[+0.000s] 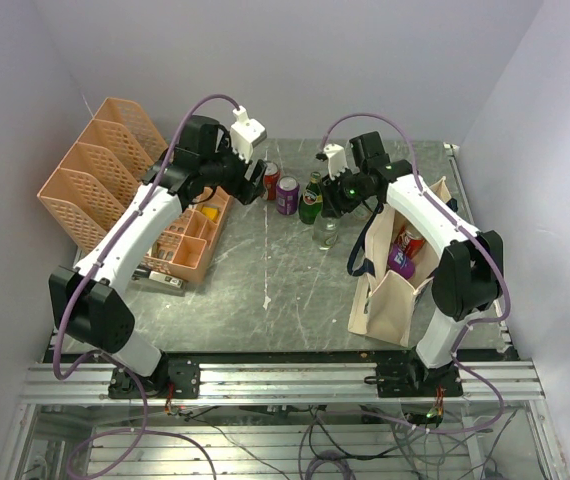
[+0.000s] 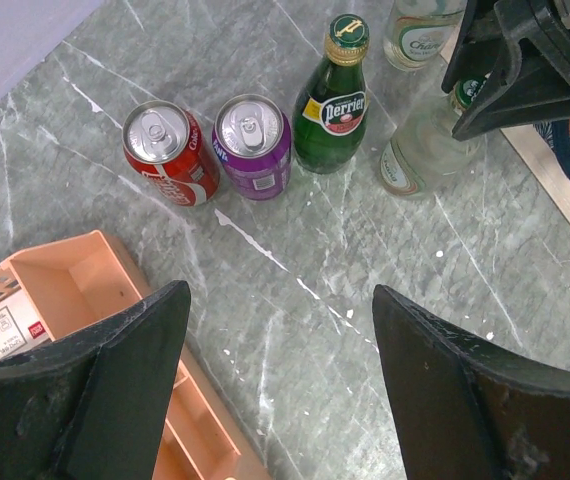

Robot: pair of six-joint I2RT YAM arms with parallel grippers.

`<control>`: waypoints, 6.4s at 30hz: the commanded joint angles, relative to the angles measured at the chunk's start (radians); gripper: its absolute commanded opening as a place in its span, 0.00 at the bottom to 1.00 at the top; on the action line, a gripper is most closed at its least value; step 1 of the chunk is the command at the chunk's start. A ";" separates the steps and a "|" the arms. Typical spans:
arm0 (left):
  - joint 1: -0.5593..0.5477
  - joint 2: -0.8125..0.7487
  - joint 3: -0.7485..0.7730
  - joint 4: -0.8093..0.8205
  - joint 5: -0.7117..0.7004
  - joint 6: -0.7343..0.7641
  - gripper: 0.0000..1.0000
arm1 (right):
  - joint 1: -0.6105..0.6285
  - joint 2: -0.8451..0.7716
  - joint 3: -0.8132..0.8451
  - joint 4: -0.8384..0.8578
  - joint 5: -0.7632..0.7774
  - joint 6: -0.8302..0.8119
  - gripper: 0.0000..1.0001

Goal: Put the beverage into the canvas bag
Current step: Pick up the drink from the center of the board, then place the drink in the canvas bag.

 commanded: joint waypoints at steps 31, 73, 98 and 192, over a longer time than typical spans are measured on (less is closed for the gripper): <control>-0.088 0.071 0.037 0.050 0.123 0.038 0.78 | 0.005 -0.283 0.467 -0.329 0.088 -0.082 0.00; -0.441 0.501 0.361 0.361 0.221 -0.463 0.65 | -0.491 -0.592 0.144 -0.325 -0.074 -0.039 0.00; -0.489 0.483 0.416 0.178 0.163 -0.200 0.07 | -0.476 -0.558 0.007 -0.179 -0.106 -0.124 0.00; -0.464 0.473 0.379 0.136 0.222 -0.138 0.07 | -0.369 -0.747 -0.824 0.420 0.060 -0.077 0.23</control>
